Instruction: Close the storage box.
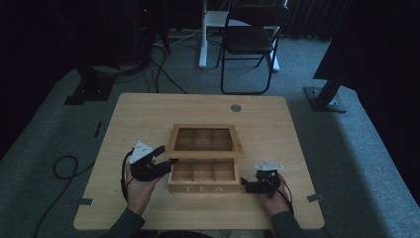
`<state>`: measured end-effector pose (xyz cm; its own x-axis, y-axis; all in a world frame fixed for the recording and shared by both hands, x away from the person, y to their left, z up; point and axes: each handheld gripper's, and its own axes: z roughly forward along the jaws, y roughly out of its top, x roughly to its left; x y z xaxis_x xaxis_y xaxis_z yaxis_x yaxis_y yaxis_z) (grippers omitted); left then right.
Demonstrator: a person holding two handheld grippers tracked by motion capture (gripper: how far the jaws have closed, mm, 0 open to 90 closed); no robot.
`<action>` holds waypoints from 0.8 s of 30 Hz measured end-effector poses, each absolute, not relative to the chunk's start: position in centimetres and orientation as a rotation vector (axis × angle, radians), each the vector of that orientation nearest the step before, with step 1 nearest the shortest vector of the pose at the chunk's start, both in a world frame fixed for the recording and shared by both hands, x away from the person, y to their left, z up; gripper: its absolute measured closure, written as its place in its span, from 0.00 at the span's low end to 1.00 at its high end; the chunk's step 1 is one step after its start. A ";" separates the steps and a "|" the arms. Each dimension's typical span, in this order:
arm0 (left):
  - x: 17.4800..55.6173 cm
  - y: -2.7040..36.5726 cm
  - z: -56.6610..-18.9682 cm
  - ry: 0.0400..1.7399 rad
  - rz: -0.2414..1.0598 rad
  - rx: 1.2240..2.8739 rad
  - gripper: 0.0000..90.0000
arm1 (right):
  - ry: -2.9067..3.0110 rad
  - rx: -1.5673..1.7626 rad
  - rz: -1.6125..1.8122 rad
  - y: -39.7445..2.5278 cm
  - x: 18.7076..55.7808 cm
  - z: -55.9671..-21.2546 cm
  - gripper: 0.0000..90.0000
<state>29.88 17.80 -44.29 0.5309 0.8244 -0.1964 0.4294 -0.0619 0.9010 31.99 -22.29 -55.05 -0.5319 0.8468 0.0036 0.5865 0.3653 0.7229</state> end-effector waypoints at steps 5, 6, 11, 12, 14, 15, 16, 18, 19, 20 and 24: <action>29.7 17.8 -44.5 1.072 0.449 1.690 0.41 | 2.263 1.257 0.970 -22.3 32.0 -55.0 0.12; 29.7 17.8 -44.5 1.071 0.449 1.691 0.41 | 2.263 1.257 0.970 -22.3 32.0 -55.0 0.12; 29.5 17.7 -44.7 1.068 0.451 1.695 0.41 | 2.263 1.255 0.970 -22.3 32.0 -55.0 0.12; 29.5 17.7 -44.7 1.068 0.452 1.695 0.41 | 2.263 1.255 0.970 -22.3 32.0 -55.0 0.12; 29.4 17.7 -44.9 1.069 0.451 1.694 0.41 | 2.262 1.255 0.970 -22.3 32.0 -55.0 0.12; 29.4 17.7 -44.9 1.069 0.451 1.694 0.41 | 2.262 1.255 0.970 -22.3 32.0 -55.0 0.12; 29.3 17.7 -44.9 1.068 0.451 1.697 0.41 | 2.262 1.255 0.970 -22.3 32.0 -55.0 0.12; 29.2 17.7 -45.0 1.068 0.451 1.701 0.41 | 2.262 1.255 0.970 -22.3 32.0 -55.0 0.12; 29.2 17.7 -45.0 1.068 0.451 1.701 0.41 | 2.263 1.255 0.970 -22.3 32.0 -55.0 0.12; 29.2 17.7 -45.1 1.069 0.450 1.702 0.41 | 2.263 1.254 0.970 -22.3 32.0 -55.0 0.12; 29.1 17.7 -45.2 1.070 0.452 1.702 0.41 | 2.263 1.254 0.970 -22.3 32.0 -55.0 0.12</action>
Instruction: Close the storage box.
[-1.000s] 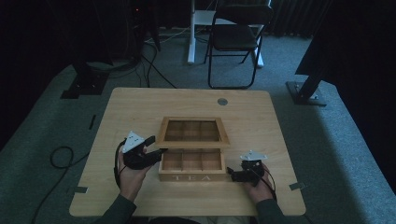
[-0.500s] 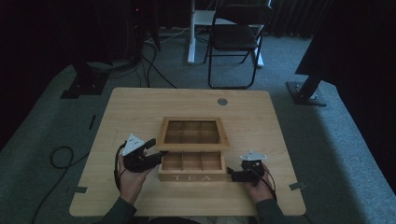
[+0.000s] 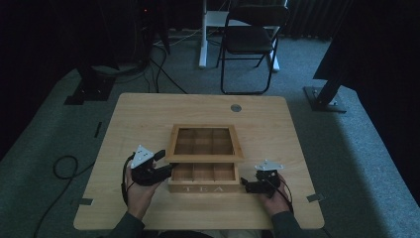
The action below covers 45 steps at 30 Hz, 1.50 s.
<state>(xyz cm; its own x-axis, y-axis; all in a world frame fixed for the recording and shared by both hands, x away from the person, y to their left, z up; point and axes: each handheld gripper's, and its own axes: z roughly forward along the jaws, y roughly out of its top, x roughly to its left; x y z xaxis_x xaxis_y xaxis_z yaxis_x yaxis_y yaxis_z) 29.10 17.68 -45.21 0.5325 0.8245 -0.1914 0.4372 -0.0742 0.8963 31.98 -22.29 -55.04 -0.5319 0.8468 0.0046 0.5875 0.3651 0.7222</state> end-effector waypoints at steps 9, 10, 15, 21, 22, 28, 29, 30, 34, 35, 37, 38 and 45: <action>28.8 17.7 -45.5 1.075 0.449 1.707 0.41 | 2.263 1.254 0.970 -22.3 32.0 -55.0 0.12; 28.8 17.6 -45.5 1.075 0.449 1.708 0.41 | 2.263 1.254 0.970 -22.3 32.0 -55.0 0.12; 28.6 17.5 -45.7 1.071 0.443 1.708 0.41 | 2.263 1.255 0.970 -22.3 32.0 -55.0 0.12; 28.5 17.5 -45.9 1.070 0.442 1.723 0.41 | 2.263 1.255 0.970 -22.3 32.0 -55.0 0.12; 28.5 17.5 -45.9 1.069 0.444 1.724 0.41 | 2.263 1.255 0.970 -22.3 32.0 -55.0 0.12; 28.3 17.4 -46.3 1.075 0.437 1.726 0.41 | 2.263 1.256 0.970 -22.3 32.0 -55.0 0.12; 28.2 17.4 -46.3 1.074 0.435 1.727 0.41 | 2.263 1.257 0.970 -22.3 32.0 -55.0 0.12; 28.1 17.4 -46.3 1.075 0.434 1.725 0.41 | 2.264 1.257 0.970 -22.3 32.0 -55.0 0.12; 27.8 17.4 -46.6 1.077 0.430 1.728 0.41 | 2.263 1.257 0.969 -22.3 32.0 -55.0 0.12; 27.7 17.4 -46.7 1.079 0.429 1.730 0.41 | 2.263 1.257 0.970 -22.3 32.0 -55.0 0.12; 27.6 17.4 -46.9 1.081 0.432 1.734 0.41 | 2.262 1.257 0.970 -22.3 32.0 -55.0 0.12; 27.5 17.4 -47.0 1.084 0.432 1.738 0.41 | 2.263 1.257 0.969 -22.3 32.0 -55.0 0.12; 27.2 17.3 -47.6 1.092 0.428 1.752 0.41 | 2.263 1.256 0.969 -22.3 32.0 -55.0 0.12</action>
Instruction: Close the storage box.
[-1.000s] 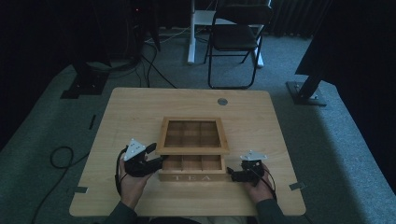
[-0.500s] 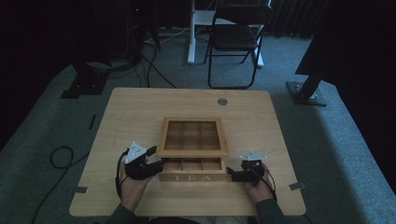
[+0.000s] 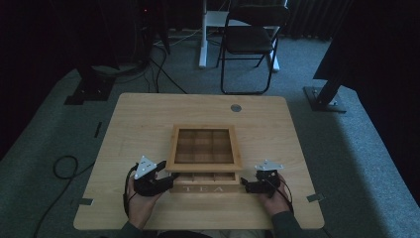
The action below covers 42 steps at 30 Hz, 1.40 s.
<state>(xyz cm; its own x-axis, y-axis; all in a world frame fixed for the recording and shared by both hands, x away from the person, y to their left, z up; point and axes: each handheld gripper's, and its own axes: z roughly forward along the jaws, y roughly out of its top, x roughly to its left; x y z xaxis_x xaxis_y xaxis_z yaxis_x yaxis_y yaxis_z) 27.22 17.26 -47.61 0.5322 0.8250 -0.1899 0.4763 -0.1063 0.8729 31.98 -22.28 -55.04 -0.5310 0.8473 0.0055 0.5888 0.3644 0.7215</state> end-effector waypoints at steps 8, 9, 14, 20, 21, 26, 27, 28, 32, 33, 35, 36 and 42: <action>27.0 17.1 -48.2 1.096 0.433 1.775 0.41 | 2.264 1.255 0.969 -22.3 32.0 -55.0 0.12; 26.9 17.1 -48.2 1.099 0.430 1.776 0.41 | 2.264 1.255 0.969 -22.3 32.0 -55.0 0.12; 26.7 17.0 -48.6 1.103 0.420 1.785 0.41 | 2.264 1.256 0.969 -22.3 32.0 -55.0 0.12; 26.5 16.9 -48.8 1.102 0.430 1.796 0.41 | 2.264 1.257 0.969 -22.3 32.0 -55.0 0.12; 26.4 16.8 -48.8 1.098 0.435 1.802 0.41 | 2.264 1.257 0.968 -22.3 32.0 -55.0 0.12; 26.3 16.7 -49.0 1.096 0.436 1.811 0.41 | 2.264 1.257 0.969 -22.3 32.0 -55.0 0.12; 26.2 16.6 -49.1 1.096 0.439 1.818 0.41 | 2.264 1.258 0.968 -22.3 32.0 -55.0 0.12; 26.1 16.6 -49.2 1.095 0.439 1.819 0.41 | 2.264 1.257 0.969 -22.3 32.0 -55.0 0.12; 25.9 16.5 -49.5 1.096 0.428 1.826 0.41 | 2.264 1.255 0.968 -22.3 32.0 -55.0 0.12; 25.9 16.5 -49.5 1.096 0.428 1.826 0.41 | 2.264 1.256 0.968 -22.3 32.0 -55.0 0.12; 25.7 16.4 -49.7 1.095 0.435 1.849 0.41 | 2.264 1.256 0.968 -22.3 32.0 -55.0 0.12; 25.6 16.4 -49.7 1.097 0.435 1.849 0.40 | 2.264 1.257 0.968 -22.3 32.0 -55.0 0.12; 25.5 16.4 -50.1 1.107 0.421 1.858 0.39 | 2.264 1.256 0.968 -22.3 32.0 -55.0 0.12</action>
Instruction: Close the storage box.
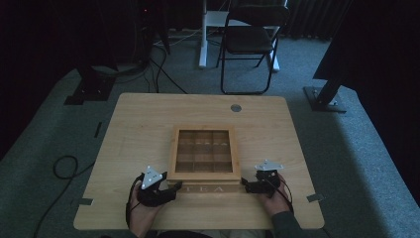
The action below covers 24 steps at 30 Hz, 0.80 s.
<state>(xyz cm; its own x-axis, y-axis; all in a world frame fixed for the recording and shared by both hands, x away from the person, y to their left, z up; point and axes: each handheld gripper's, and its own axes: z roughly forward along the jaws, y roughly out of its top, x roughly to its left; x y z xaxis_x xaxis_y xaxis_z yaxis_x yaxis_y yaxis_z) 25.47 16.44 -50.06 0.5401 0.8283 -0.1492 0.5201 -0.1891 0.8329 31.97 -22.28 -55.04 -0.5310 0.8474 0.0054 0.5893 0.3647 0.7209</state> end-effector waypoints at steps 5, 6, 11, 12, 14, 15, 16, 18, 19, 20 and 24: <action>25.3 16.5 -50.3 1.109 0.412 1.869 0.39 | 2.263 1.257 0.969 -22.3 32.0 -55.0 0.12; 25.3 16.5 -50.3 1.111 0.411 1.867 0.39 | 2.263 1.257 0.969 -22.3 32.0 -55.0 0.12; 24.9 16.3 -50.3 1.107 0.437 1.892 0.38 | 2.263 1.258 0.969 -22.3 32.0 -55.0 0.12; 24.8 16.2 -50.4 1.104 0.441 1.899 0.38 | 2.263 1.258 0.970 -22.3 32.0 -55.0 0.12; 24.7 16.5 -50.2 1.105 0.406 1.849 0.36 | 2.263 1.257 0.968 -22.3 32.0 -55.0 0.12; 24.6 16.7 -50.0 1.103 0.393 1.827 0.36 | 2.263 1.257 0.968 -22.3 32.0 -55.0 0.12; 24.6 16.9 -49.9 1.106 0.401 1.816 0.36 | 2.263 1.257 0.969 -22.3 32.0 -55.0 0.12; 24.6 17.1 -49.9 1.117 0.392 1.803 0.36 | 2.264 1.256 0.968 -22.3 32.0 -55.0 0.12; 24.7 17.2 -49.9 1.120 0.383 1.799 0.36 | 2.264 1.256 0.968 -22.3 32.0 -55.0 0.12; 24.7 17.2 -49.9 1.121 0.381 1.797 0.36 | 2.264 1.256 0.968 -22.3 32.0 -55.0 0.12; 24.7 17.2 -49.8 1.110 0.392 1.790 0.36 | 2.264 1.256 0.968 -22.3 32.0 -55.0 0.12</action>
<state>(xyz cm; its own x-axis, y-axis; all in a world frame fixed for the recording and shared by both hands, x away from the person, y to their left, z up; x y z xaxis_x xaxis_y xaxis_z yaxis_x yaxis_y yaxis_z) 24.67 17.20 -49.83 0.5349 0.8209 -0.1999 0.5129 -0.1275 0.8489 31.98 -22.28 -55.04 -0.5315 0.8471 0.0053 0.5889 0.3650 0.7211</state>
